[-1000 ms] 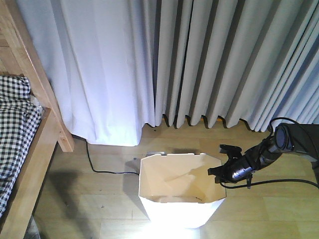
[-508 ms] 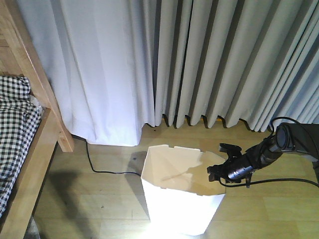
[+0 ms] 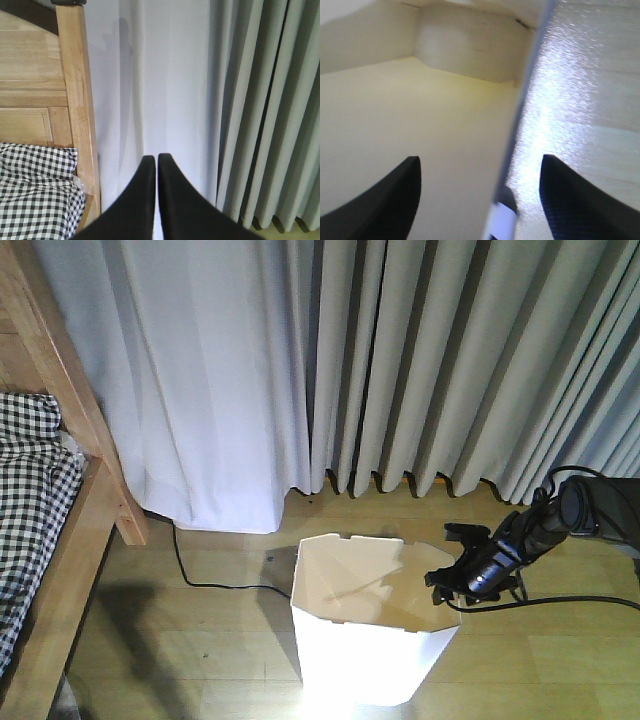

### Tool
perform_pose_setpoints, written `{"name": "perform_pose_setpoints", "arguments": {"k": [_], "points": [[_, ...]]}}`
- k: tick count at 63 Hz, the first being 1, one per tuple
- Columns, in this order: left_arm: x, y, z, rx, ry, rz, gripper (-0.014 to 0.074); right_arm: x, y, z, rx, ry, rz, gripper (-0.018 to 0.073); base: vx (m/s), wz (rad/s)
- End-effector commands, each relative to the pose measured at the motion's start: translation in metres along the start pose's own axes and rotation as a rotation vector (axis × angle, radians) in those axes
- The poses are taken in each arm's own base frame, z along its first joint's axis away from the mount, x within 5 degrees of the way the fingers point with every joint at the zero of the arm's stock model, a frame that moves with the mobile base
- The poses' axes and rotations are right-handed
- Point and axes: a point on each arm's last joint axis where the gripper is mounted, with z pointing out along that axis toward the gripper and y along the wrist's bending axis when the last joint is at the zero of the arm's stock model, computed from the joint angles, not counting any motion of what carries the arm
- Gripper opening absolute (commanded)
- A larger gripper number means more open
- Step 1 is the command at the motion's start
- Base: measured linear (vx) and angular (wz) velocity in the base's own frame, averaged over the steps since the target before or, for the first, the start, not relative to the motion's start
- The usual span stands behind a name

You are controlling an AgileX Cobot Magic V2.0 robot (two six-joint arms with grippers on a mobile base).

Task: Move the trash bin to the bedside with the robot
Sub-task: 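Open the right gripper and raise it away from the bin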

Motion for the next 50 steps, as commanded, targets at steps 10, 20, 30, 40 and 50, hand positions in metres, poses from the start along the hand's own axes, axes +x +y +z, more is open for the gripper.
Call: {"name": "perform_pose_setpoints", "arguments": {"k": [10,20,30,40,50], "points": [[0.002,0.000,0.001,0.007,-0.052,-0.017,-0.0006,-0.034,0.002,-0.056,0.066,-0.045,-0.018,0.0486,0.00,0.00],[0.002,0.000,0.001,0.007,-0.052,-0.017,-0.0006,-0.033,-0.002,-0.082,0.143,-0.049,-0.018,0.0486,0.00,0.00],[0.002,0.000,0.001,0.007,-0.052,-0.017,-0.0006,-0.024,-0.009,-0.123,0.186,-0.144,0.001,0.0486,0.00,0.00],[0.002,0.000,0.001,0.007,-0.052,-0.017,-0.0006,-0.010,-0.009,-0.178,0.225,-0.258,0.007,0.0486,0.00,0.00],[0.002,0.000,0.001,0.007,-0.052,-0.017,-0.0006,0.003,0.007,-0.249,0.267,-0.408,-0.043,0.0486,0.00,0.00]]}}
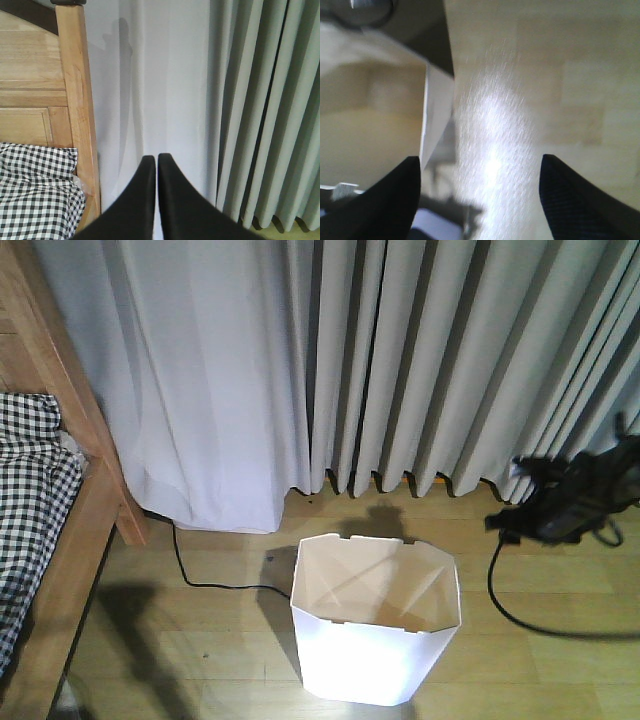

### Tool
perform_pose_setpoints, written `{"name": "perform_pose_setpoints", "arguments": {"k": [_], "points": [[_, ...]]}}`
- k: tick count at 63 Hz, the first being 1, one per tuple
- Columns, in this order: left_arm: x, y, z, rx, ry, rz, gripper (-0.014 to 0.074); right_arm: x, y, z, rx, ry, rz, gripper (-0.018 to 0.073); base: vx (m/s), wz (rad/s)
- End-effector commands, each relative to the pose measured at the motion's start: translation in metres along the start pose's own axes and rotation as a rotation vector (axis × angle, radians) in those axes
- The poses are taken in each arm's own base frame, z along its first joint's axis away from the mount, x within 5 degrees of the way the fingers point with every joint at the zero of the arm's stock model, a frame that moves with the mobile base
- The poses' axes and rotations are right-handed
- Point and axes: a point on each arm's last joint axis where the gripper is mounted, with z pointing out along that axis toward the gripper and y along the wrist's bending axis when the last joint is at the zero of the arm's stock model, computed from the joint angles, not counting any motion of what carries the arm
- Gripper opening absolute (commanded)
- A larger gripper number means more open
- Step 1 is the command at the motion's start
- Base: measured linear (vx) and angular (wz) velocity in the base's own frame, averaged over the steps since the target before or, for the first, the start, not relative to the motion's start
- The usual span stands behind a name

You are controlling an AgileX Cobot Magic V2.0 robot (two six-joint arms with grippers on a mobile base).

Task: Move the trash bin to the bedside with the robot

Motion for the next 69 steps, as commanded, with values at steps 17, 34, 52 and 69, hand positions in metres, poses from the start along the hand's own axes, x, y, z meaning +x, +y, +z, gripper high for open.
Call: {"name": "perform_pose_setpoints", "arguments": {"k": [17,34,52,69], "points": [[0.002,0.000,0.001,0.007,-0.052,-0.017,-0.0006,-0.034,0.002,-0.207,0.080,-0.494,-0.059,0.0486,0.00,0.00],[0.002,0.000,0.001,0.007,-0.052,-0.017,-0.0006,-0.003,0.013,-0.337,0.123,-0.789,-0.099,0.0478,0.00,0.00],[0.002,0.000,0.001,0.007,-0.052,-0.017,-0.0006,0.092,0.025,-0.368,0.178,-1.022,-0.083,0.0478,0.00,0.00],[0.002,0.000,0.001,0.007,-0.052,-0.017,-0.0006,0.171,0.047,-0.369,0.124,-1.210,-0.162,0.0478,0.00,0.00]]}}
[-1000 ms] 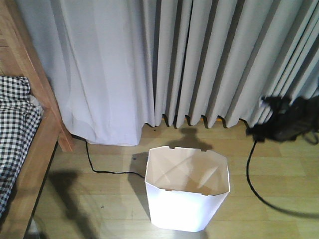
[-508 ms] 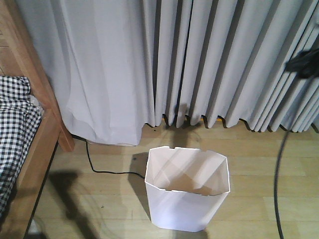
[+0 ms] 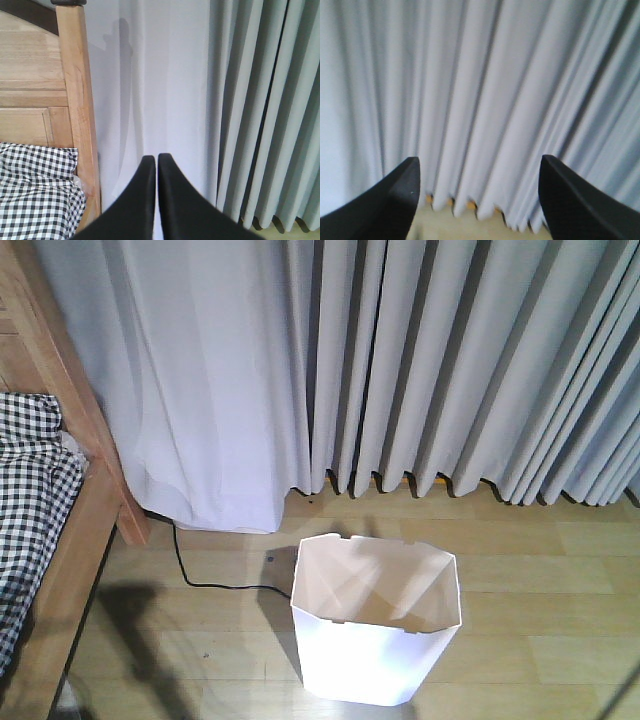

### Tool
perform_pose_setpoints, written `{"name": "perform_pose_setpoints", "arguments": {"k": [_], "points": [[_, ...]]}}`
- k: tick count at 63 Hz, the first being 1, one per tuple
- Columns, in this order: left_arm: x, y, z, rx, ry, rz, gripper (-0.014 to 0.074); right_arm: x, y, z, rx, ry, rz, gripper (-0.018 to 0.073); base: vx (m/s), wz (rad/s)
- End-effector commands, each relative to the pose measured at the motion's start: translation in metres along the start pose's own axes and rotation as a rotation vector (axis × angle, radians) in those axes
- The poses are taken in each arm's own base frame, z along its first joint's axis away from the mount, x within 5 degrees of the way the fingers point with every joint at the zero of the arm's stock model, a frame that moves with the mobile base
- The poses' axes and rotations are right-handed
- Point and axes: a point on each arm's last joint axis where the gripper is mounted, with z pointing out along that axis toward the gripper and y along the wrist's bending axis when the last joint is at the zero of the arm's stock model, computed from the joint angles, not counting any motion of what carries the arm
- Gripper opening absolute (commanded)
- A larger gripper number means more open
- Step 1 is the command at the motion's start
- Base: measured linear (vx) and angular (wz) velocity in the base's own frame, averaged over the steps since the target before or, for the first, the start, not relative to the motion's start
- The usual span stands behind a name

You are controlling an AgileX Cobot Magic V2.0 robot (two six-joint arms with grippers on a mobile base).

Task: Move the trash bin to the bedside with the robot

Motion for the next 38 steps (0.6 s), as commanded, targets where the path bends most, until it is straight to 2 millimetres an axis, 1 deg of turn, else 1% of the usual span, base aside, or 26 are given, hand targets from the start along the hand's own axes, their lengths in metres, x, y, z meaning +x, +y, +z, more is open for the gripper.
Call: {"name": "perform_pose_setpoints", "arguments": {"k": [1,11,17,22,24,28,36,37,38], "points": [[0.002,0.000,0.001,0.007,-0.052,-0.017,-0.0006,-0.001,0.002,-0.015,0.009,-0.117,-0.001,0.0478,0.00,0.00],[0.002,0.000,0.001,0.007,-0.052,-0.017,-0.0006,0.024,0.007,-0.036,0.014,-0.220,0.107,0.0478,0.00,0.00],[0.002,0.000,0.001,0.007,-0.052,-0.017,-0.0006,0.038,0.010,-0.040,0.003,-0.224,0.184,0.0478,0.00,0.00],[0.002,0.000,0.001,0.007,-0.052,-0.017,-0.0006,0.043,0.011,-0.040,0.005,-0.223,0.184,0.0449,0.00,0.00],[0.002,0.000,0.001,0.007,-0.052,-0.017,-0.0006,0.043,0.011,-0.040,0.004,-0.222,0.183,0.0418,0.00,0.00],[0.002,0.000,0.001,0.007,-0.052,-0.017,-0.0006,0.043,0.011,-0.040,0.004,-0.220,0.175,0.0314,0.00,0.00],[0.002,0.000,0.001,0.007,-0.052,-0.017,-0.0006,0.043,0.011,-0.040,0.001,-0.215,0.178,0.0015,0.00,0.00],[0.002,0.000,0.001,0.007,-0.052,-0.017,-0.0006,0.044,0.011,-0.040,-0.001,-0.212,0.179,-0.0012,0.00,0.00],[0.002,0.000,0.001,0.007,-0.052,-0.017,-0.0006,0.044,0.011,-0.040,-0.002,-0.210,0.183,-0.0017,0.00,0.00]]}}
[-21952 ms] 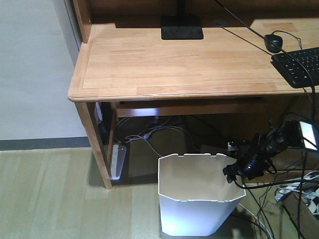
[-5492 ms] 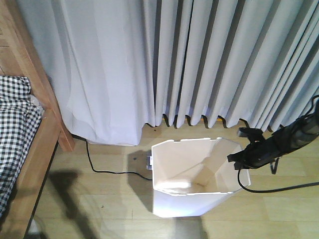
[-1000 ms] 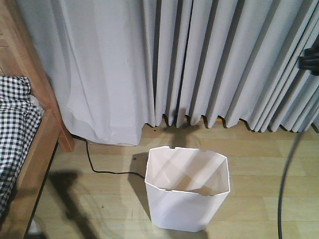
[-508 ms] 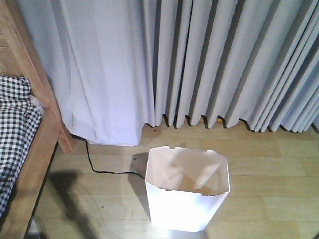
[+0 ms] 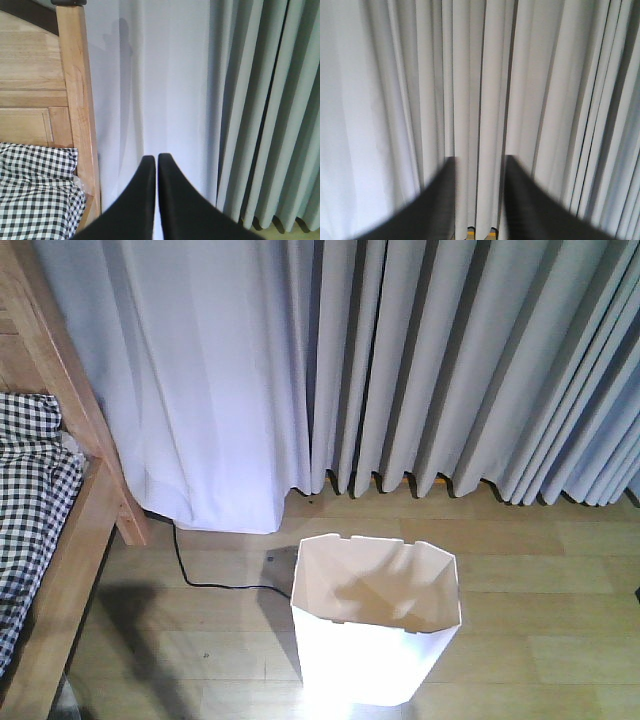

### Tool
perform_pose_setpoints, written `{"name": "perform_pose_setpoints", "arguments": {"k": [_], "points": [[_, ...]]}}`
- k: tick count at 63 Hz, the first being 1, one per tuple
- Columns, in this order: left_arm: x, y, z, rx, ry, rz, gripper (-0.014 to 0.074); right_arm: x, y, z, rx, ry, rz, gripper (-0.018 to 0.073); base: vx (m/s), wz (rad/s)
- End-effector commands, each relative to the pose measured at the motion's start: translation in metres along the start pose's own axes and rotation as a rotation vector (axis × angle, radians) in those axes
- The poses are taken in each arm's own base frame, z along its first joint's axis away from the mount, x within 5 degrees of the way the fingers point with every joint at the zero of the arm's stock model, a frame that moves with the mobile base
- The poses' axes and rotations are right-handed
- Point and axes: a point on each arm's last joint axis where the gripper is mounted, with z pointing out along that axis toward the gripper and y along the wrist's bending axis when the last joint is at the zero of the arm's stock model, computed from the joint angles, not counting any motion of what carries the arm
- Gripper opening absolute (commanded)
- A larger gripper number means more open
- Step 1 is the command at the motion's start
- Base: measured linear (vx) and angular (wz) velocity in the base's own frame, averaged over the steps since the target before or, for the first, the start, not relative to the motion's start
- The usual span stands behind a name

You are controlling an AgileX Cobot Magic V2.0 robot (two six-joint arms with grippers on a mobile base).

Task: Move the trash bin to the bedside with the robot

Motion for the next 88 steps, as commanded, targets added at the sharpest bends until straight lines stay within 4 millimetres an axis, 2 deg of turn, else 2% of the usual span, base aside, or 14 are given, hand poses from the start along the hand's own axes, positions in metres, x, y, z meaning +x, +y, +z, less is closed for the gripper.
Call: {"name": "perform_pose_setpoints", "arguments": {"k": [1,42,45,50,56,66,78,88], "points": [[0.002,0.000,0.001,0.007,-0.052,-0.017,-0.0006,-0.014,-0.002,-0.001,0.026,-0.080,-0.002,-0.0016,0.00,0.00],[0.002,0.000,0.001,0.007,-0.052,-0.017,-0.0006,-0.013,-0.002,-0.001,0.023,-0.074,-0.004,-0.0011,0.00,0.00],[0.002,0.000,0.001,0.007,-0.052,-0.017,-0.0006,-0.012,-0.002,0.000,0.029,-0.075,-0.043,-0.0011,0.00,0.00],[0.002,0.000,0.001,0.007,-0.052,-0.017,-0.0006,-0.012,-0.004,-0.001,0.048,-0.098,-0.113,-0.0011,0.00,0.00],[0.002,0.000,0.001,0.007,-0.052,-0.017,-0.0006,-0.010,-0.004,-0.004,0.055,-0.161,-0.091,-0.0011,0.00,0.00],[0.002,0.000,0.001,0.007,-0.052,-0.017,-0.0006,0.009,-0.003,-0.009,0.051,-0.281,-0.081,-0.0011,0.00,0.00],[0.002,0.000,0.001,0.007,-0.052,-0.017,-0.0006,0.047,-0.003,-0.011,0.050,-0.238,-0.077,-0.0011,0.00,0.00],[0.002,0.000,0.001,0.007,-0.052,-0.018,-0.0006,0.055,-0.003,-0.017,0.051,-0.180,-0.071,-0.0011,0.00,0.00]]}}
